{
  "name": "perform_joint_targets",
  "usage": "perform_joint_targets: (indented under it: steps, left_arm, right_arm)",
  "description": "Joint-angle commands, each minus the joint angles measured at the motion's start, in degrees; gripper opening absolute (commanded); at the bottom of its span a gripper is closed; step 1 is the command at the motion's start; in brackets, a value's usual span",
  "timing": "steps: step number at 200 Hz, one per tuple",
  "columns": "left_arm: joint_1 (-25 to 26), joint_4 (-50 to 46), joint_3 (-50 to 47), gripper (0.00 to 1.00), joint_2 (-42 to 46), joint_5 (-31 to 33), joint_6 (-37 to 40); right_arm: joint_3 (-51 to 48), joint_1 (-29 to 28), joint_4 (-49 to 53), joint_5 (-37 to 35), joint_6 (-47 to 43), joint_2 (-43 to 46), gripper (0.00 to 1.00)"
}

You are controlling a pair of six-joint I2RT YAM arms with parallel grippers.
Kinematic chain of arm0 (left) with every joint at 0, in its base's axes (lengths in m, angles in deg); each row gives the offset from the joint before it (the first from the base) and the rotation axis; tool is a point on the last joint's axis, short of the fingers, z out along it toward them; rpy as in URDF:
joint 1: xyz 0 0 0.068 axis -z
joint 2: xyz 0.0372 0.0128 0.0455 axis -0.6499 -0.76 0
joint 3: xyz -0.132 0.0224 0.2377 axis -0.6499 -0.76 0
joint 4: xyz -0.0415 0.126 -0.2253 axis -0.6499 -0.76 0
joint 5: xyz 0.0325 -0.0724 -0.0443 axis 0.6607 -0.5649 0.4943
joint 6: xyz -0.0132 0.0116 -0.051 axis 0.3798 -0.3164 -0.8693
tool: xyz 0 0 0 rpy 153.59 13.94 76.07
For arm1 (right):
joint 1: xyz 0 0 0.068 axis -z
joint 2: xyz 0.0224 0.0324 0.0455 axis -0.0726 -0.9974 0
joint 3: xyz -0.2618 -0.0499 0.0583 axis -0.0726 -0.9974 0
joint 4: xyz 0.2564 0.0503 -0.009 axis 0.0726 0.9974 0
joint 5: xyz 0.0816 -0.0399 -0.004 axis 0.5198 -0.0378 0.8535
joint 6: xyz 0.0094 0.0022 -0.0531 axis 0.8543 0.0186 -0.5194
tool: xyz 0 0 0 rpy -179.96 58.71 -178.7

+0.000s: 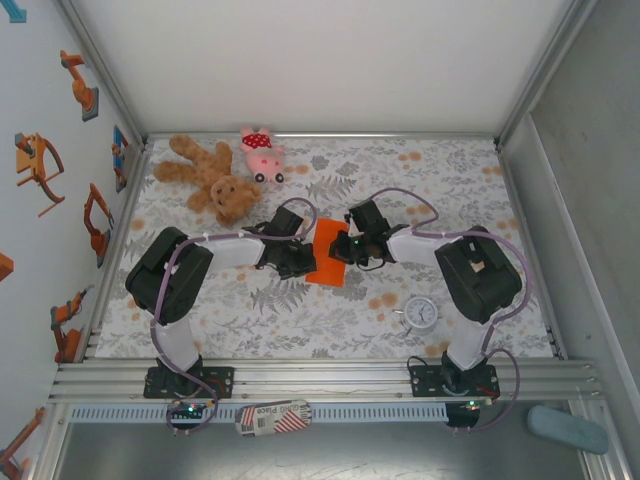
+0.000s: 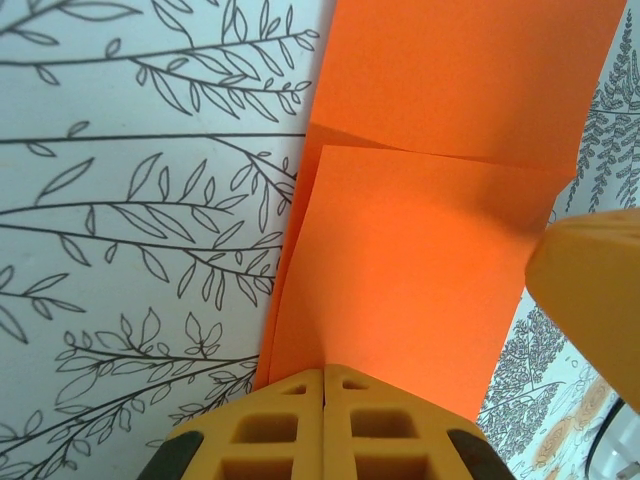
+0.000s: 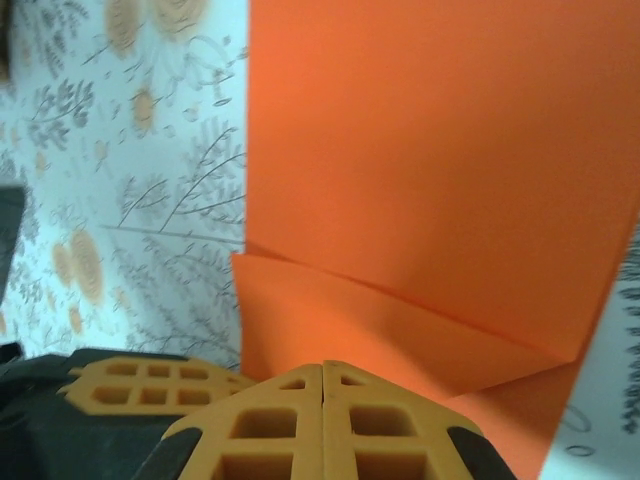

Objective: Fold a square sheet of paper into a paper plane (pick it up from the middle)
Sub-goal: Fold the triangle a second time at the center of the table.

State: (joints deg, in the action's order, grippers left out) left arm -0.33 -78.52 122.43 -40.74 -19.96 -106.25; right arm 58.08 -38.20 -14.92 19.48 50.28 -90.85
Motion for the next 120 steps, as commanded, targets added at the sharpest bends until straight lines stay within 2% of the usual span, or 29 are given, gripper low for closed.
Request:
perform_joint_targets:
  steps: [1, 33, 75, 120]
  left_arm:
    - [0.0, -3.9, -1.6, 0.0, -0.7, 1.1, -0.7]
    - [0.0, -4.0, -1.7, 0.0, -0.4, 1.0, -0.7]
    - [0.0, -4.9, -1.6, 0.0, 0.4, 1.3, -0.4]
    - [-0.2, -6.5, -2.4, 0.0, -0.5, 2.5, -0.3]
  right_arm:
    - [1.2, -2.0, 1.9, 1.5, -1.8, -0.4, 0.0]
    - [1.4, -2.5, 0.2, 2.7, -0.6, -3.3, 0.0]
    - [1.4, -2.1, 1.9, -0.1, -0.7, -5.4, 0.0]
    - [-1.2, 2.8, 1.4, -2.0, -0.4, -4.8, 0.0]
